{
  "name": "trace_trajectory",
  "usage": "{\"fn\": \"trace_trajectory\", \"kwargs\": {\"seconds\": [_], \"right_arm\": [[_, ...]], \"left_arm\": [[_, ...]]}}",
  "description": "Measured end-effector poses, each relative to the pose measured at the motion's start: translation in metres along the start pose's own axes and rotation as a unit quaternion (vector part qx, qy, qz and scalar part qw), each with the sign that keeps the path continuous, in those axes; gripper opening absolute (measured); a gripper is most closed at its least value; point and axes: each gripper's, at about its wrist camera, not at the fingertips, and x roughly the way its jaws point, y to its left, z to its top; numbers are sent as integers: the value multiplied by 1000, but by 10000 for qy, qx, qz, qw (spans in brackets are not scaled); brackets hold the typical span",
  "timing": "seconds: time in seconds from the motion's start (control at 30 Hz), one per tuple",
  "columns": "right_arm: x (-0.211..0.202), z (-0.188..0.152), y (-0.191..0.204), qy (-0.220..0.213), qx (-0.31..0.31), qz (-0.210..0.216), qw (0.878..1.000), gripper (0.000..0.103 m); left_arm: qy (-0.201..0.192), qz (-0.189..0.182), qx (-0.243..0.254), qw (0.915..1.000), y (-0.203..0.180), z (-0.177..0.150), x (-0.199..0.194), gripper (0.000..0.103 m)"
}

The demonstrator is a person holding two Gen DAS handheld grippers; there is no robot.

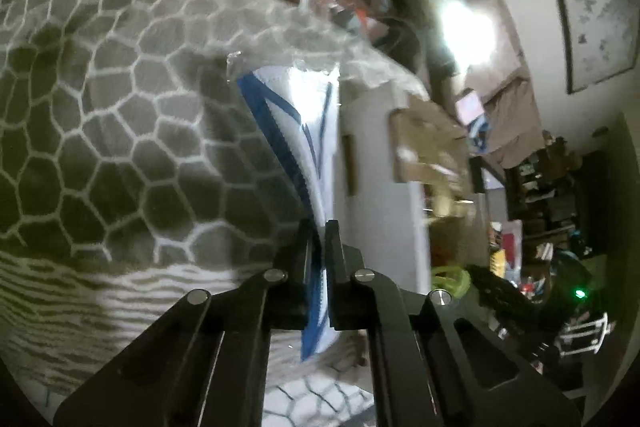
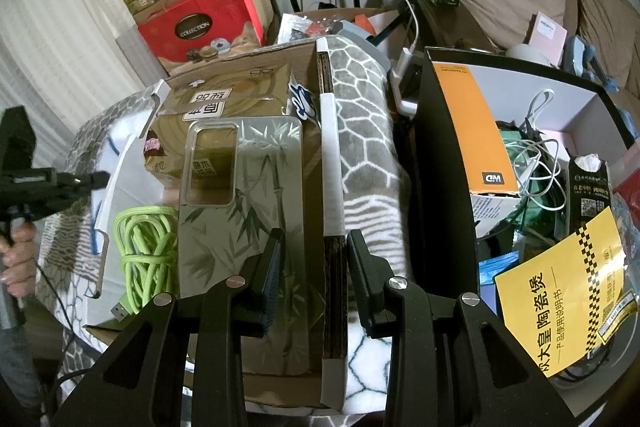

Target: Organize objects

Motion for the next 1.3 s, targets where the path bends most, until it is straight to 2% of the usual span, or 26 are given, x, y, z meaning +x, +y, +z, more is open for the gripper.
{"fn": "trace_trajectory", "kwargs": {"seconds": [0.2, 0.37, 0.5, 0.67, 0.73, 0.83, 0.87, 0.9, 1.03, 1.1, 1.17, 1.3], "right_arm": [[0, 0, 1, 1, -4, -4, 10000, 33], [0, 0, 1, 2, -2, 3, 10000, 33], [0, 0, 0, 6, 19, 30, 10000, 33], [0, 0, 0, 7, 23, 27, 10000, 33], [0, -1, 0, 6, 19, 26, 10000, 33], [-1, 0, 0, 11, 29, 43, 10000, 33], [0, -1, 0, 13, 23, 47, 10000, 33], [0, -1, 0, 8, 15, 41, 10000, 33], [-1, -2, -1, 0, 18, 44, 10000, 33], [-1, -2, -1, 0, 16, 47, 10000, 33], [-1, -1, -1, 4, 18, 49, 10000, 33], [-1, -2, -1, 5, 15, 36, 10000, 33]], "left_arm": [[60, 5, 691, 9976, -58, -7, -23, 5], [376, 141, 1076, 9934, -105, -13, -5, 5], [653, 149, 1163, 9910, -131, -21, 18, 5], [960, 8, 911, 9912, -151, -24, 48, 5], [1020, -72, 824, 9913, -158, -22, 57, 10], [1102, -240, 960, 9890, -166, -20, 54, 24], [1063, -253, 1031, 9887, -168, -19, 51, 35], [981, -238, 1095, 9888, -170, -18, 45, 41], [626, -208, 1175, 9909, -162, -13, 18, 45], [415, -59, 1191, 9920, -152, -9, 6, 52], [216, 152, 1135, 9932, -136, -8, -3, 54], [341, 206, 971, 9945, -111, -12, 1, 54]]}}
